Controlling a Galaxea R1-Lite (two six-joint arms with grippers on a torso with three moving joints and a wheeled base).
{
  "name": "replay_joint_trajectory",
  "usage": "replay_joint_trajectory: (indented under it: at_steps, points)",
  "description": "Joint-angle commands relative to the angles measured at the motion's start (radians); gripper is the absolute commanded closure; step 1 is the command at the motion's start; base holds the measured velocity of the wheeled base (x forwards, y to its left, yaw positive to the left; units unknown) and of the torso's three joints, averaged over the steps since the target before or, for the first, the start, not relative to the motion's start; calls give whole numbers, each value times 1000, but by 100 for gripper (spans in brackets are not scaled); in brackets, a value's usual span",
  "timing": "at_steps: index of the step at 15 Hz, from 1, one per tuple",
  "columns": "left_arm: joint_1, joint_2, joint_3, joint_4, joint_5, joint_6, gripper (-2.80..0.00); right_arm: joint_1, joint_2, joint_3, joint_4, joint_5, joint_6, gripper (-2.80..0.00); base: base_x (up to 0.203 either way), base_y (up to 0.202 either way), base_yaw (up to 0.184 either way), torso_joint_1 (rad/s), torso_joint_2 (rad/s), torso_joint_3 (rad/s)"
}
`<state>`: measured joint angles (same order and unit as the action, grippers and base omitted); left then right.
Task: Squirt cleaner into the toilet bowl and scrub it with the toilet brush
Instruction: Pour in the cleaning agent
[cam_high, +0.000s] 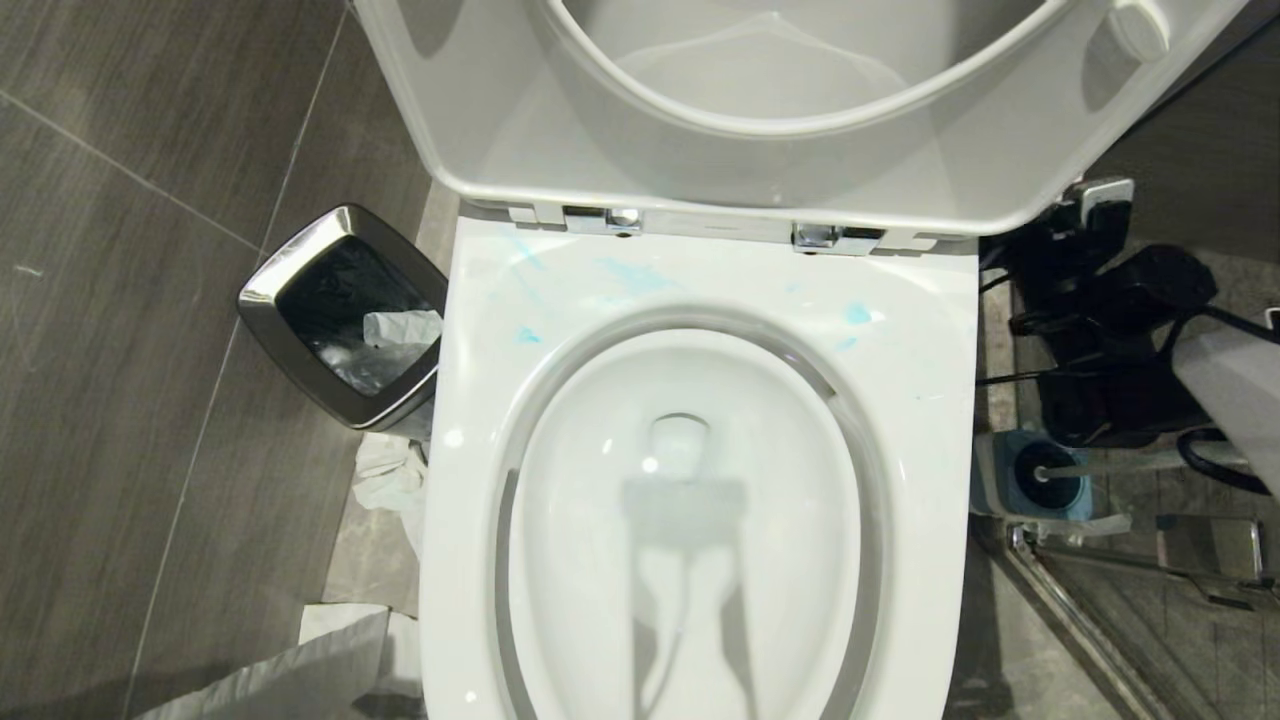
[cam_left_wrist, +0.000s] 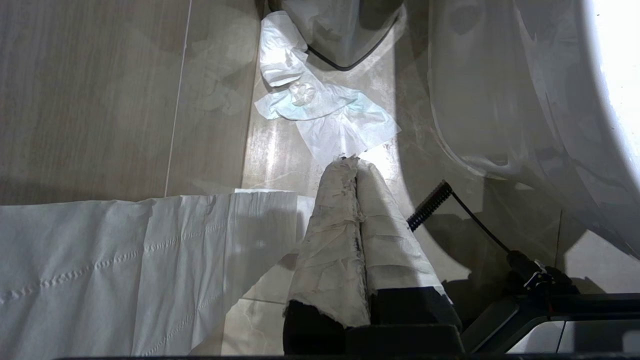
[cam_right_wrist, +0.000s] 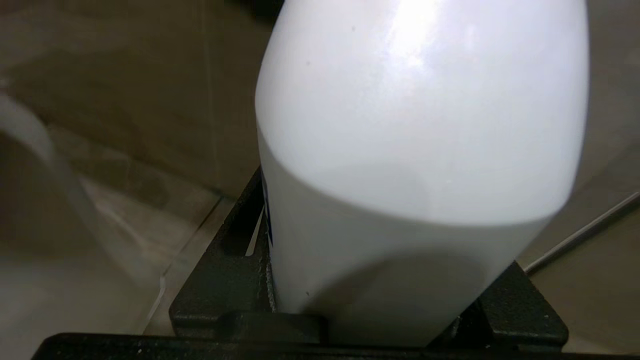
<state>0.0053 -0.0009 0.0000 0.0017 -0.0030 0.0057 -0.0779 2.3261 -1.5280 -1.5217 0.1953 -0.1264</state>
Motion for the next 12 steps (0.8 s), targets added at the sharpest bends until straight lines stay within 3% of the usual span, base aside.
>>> replay_joint_trajectory:
  at_steps: [1,9,12]
  points:
    - [1,1,2,0,0,0,0,-20,-193,139,-8,3,0,0,0,0,0,0,0,0]
    - [1,1,2,0,0,0,0,-32,-680,548,-2,5,28,0,0,0,0,0,0,0]
    - [1,1,2,0,0,0,0,-32,-938,674,160,1,35,0,0,0,0,0,0,0]
